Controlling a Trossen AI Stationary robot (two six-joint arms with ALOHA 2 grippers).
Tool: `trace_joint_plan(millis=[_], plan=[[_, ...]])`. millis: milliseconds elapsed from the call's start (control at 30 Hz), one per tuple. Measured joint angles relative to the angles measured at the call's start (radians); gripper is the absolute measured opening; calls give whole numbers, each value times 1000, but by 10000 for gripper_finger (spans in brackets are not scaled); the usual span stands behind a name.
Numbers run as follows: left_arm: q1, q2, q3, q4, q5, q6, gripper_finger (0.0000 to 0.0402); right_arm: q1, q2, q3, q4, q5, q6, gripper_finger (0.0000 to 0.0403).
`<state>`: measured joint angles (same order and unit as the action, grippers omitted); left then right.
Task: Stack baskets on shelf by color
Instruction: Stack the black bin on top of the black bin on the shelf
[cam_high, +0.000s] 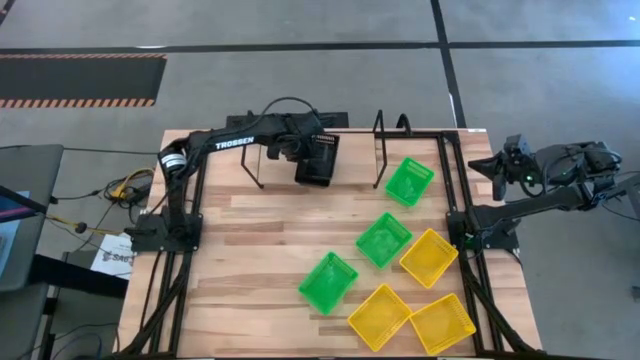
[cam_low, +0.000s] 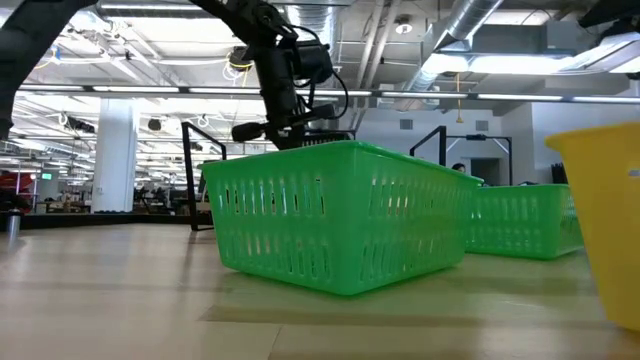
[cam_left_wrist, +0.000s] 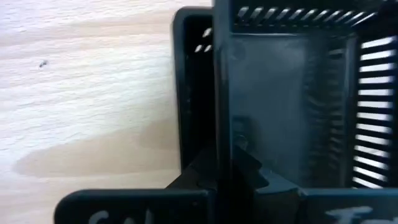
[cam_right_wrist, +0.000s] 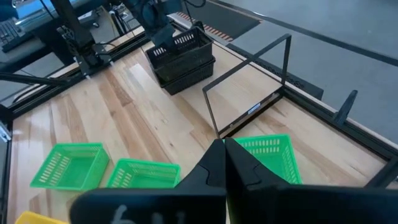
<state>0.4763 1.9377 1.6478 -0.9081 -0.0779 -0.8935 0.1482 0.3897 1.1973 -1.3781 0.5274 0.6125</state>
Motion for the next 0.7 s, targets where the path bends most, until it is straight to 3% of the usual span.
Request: trace_joint_plan(millis=[700], plan=[[17,0,0,-16,21,141,6,0,0,0,-11,-3,-3,8]])
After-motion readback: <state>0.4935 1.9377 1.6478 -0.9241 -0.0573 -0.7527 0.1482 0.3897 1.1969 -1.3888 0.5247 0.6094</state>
